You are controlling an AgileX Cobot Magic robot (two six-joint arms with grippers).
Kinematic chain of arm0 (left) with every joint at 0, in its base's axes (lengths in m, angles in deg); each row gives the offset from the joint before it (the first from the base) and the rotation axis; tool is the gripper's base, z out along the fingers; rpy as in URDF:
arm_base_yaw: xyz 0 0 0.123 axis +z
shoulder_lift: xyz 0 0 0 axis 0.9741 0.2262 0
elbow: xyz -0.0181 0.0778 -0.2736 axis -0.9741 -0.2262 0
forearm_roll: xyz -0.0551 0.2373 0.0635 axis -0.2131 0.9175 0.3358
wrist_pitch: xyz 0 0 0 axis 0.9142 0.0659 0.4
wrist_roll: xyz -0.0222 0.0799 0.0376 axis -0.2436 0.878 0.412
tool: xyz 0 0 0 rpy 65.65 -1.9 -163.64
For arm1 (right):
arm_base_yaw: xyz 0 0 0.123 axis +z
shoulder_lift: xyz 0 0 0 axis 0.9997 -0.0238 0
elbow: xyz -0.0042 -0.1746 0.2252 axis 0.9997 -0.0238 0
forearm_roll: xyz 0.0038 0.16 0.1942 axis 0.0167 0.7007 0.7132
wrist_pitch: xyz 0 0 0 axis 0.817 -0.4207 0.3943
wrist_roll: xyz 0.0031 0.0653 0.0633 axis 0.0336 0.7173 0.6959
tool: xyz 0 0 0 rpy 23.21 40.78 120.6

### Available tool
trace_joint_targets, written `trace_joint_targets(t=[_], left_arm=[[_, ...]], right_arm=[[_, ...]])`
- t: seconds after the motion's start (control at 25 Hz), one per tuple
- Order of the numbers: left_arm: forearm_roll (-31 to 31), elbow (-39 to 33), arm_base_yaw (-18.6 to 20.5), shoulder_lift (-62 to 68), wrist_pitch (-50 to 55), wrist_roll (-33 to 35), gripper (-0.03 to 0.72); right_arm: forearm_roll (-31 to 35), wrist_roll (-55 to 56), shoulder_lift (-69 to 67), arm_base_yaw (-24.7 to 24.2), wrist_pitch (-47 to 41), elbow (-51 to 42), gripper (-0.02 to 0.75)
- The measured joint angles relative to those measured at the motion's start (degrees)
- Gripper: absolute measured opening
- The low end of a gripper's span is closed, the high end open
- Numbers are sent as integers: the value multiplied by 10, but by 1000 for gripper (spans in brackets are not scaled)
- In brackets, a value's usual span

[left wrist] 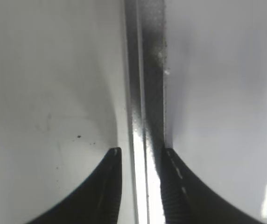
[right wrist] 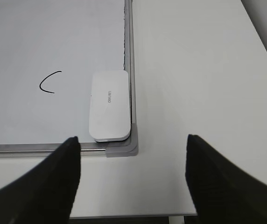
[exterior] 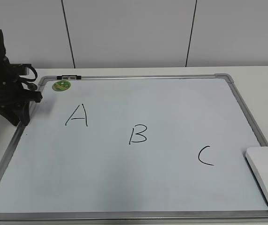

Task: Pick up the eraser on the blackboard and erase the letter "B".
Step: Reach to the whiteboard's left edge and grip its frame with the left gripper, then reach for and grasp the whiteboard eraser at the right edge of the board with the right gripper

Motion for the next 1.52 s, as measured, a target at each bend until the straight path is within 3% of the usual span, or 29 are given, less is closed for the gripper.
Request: trace_joint_targets(t=[0.2, 0.28, 0.88, 1.32, 1.52], left_arm=[[-3, 1, 1, 0, 0, 0, 59], [-3, 1, 1, 0, 0, -1, 36], [-3, 2, 1, 0, 2, -3, 31], [-3, 2, 1, 0, 2, -3, 33], [-4, 2, 1, 0, 2, -3, 34]], right_arm=[[0, 0, 0, 0, 0, 0, 521], [0, 0, 0, 0, 0, 0, 521], [0, 0, -36, 0, 14, 12, 521], [5, 9, -349, 0, 60, 119, 521], [48, -6, -481, 0, 61, 151, 521]])
